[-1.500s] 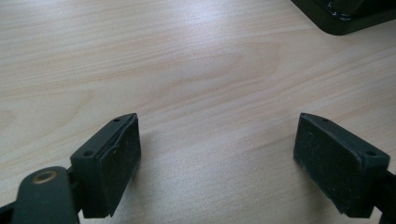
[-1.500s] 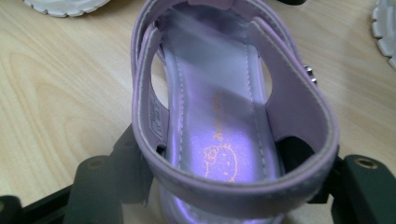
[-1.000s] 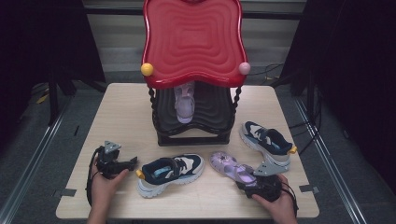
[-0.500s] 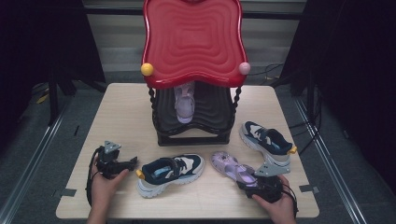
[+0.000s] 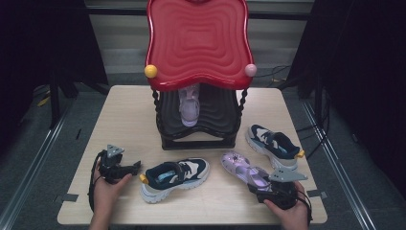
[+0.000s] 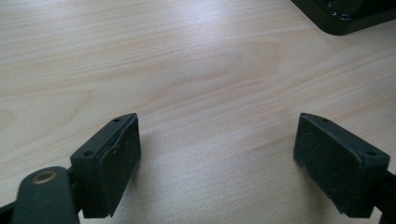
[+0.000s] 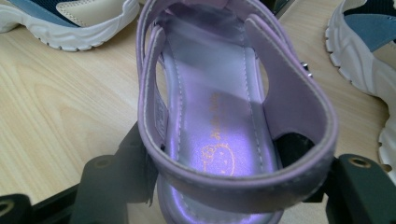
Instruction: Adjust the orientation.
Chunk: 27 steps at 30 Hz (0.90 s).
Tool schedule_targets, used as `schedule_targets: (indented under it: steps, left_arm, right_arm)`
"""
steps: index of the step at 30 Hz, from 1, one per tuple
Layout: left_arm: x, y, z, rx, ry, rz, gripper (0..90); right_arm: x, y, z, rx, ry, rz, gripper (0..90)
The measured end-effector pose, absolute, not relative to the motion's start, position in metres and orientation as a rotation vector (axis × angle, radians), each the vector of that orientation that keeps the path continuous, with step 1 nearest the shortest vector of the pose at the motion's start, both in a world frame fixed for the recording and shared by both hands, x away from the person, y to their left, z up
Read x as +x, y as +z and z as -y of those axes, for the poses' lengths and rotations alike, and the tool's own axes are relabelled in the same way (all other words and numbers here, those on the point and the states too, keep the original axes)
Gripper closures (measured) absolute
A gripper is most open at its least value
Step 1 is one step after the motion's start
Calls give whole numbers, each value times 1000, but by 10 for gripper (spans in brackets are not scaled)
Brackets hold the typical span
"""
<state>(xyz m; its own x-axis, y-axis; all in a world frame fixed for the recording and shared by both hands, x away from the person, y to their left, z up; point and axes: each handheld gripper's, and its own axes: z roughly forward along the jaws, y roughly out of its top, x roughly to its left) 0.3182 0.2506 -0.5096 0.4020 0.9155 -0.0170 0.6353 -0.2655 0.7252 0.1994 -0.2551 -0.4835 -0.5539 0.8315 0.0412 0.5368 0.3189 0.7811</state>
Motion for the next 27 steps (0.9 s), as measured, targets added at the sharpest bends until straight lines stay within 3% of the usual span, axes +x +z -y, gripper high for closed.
schedule_targets:
  steps: [27]
  left_arm:
    - [318, -510, -251, 2003, 546, -1318, 147]
  right_arm:
    - [199, -440, 235, 1199, 1161, -2133, 377]
